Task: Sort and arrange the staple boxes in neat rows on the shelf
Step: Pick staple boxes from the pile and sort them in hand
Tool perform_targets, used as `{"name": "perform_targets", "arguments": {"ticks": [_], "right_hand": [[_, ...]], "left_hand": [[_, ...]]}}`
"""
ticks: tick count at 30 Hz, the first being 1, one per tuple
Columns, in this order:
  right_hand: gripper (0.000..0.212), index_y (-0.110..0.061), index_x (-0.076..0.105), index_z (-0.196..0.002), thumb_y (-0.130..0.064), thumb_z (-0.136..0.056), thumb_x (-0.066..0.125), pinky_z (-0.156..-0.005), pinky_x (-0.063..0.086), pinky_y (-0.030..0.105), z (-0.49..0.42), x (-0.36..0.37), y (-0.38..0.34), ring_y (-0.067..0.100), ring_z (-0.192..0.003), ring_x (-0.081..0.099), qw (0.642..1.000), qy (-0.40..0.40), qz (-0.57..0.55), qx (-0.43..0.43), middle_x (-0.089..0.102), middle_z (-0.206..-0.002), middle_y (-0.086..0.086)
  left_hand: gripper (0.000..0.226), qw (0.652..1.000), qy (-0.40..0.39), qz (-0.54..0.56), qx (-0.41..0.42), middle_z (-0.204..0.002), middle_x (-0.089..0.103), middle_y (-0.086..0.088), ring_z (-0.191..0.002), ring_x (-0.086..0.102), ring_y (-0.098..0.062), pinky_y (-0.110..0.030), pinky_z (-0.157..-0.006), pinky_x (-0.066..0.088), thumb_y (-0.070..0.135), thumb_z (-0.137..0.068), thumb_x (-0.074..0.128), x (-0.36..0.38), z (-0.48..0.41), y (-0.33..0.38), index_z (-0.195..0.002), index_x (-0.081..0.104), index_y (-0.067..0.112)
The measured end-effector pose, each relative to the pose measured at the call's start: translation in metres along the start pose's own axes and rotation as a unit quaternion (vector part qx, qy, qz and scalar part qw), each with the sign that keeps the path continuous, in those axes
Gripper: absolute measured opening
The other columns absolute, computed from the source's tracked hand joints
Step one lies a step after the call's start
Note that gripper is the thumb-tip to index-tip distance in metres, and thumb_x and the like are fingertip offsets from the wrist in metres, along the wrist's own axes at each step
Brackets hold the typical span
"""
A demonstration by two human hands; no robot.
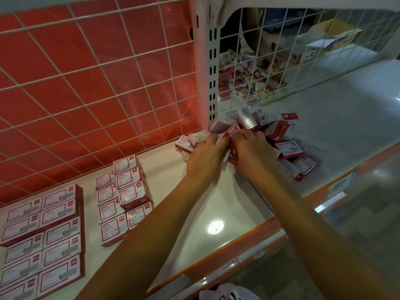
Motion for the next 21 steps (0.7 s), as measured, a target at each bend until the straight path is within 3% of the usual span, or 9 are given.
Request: {"name": "perform_targets", "arguments": {"ticks": [3, 8, 12, 17, 21], "right_hand": [[0.038, -0.015, 0.046, -0.128, -0.023, -0.092, 0.056, -0.070, 0.039, 0.032, 0.002, 0.001, 0.001, 0.027, -0.112, 0.041, 1.000, 0.009, -0.011, 0.004, 0.048, -0.126, 0.006], [0.033, -0.012, 0.052, -0.122, -0.015, -0.089, 0.058, -0.072, 0.037, 0.032, 0.006, 0.000, 0.000, 0.028, -0.109, 0.041, 0.999, 0.020, -0.046, -0.012, 0.053, -0.120, 0.007], [0.039, -0.011, 0.058, -0.118, -0.014, -0.080, 0.067, -0.079, 0.038, 0.033, 0.011, -0.005, -0.008, 0.029, -0.107, 0.042, 0.995, 0.034, -0.089, -0.043, 0.057, -0.121, 0.007], [0.055, -0.014, 0.056, -0.125, -0.014, -0.073, 0.074, -0.090, 0.038, 0.036, 0.015, -0.003, -0.021, 0.031, -0.110, 0.046, 0.990, 0.027, -0.124, -0.066, 0.057, -0.122, 0.009], [0.050, -0.016, 0.057, -0.125, -0.009, -0.077, 0.070, -0.089, 0.040, 0.035, 0.026, -0.008, -0.031, 0.029, -0.107, 0.051, 0.973, 0.039, -0.205, -0.100, 0.054, -0.116, 0.009]], "left_hand": [[0.039, 0.999, 0.011, 0.030, 0.003, -0.127, 0.056, -0.005, -0.107, 0.056, -0.029, -0.041, -0.082, 0.051, 0.024, -0.095, 0.050, -0.002, 0.005, -0.001, -0.134, 0.049, 0.029], [0.039, 0.984, 0.058, 0.164, -0.046, -0.129, 0.059, 0.000, -0.116, 0.053, -0.020, -0.027, -0.095, 0.039, 0.016, -0.093, 0.053, -0.012, 0.022, -0.010, -0.131, 0.057, 0.025], [0.043, 0.956, 0.069, 0.262, -0.111, -0.130, 0.060, 0.004, -0.118, 0.053, -0.014, -0.025, -0.101, 0.040, 0.008, -0.092, 0.056, -0.028, 0.041, -0.015, -0.130, 0.057, 0.026], [0.043, 0.873, 0.035, 0.439, -0.210, -0.125, 0.060, 0.006, -0.114, 0.056, -0.010, -0.029, -0.097, 0.050, 0.003, -0.093, 0.055, -0.040, 0.066, -0.025, -0.127, 0.055, 0.030], [0.060, 0.848, 0.037, 0.471, -0.239, -0.116, 0.063, 0.004, -0.105, 0.062, -0.011, -0.031, -0.085, 0.057, -0.007, -0.077, 0.070, -0.050, 0.084, -0.031, -0.121, 0.055, 0.030]]}}
Point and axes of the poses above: each hand's wrist, its own z-axis away from the middle knuckle, its own x-axis out of the palm, y = z × x, the point moved 5 cm from there along -z, towards the middle knuckle
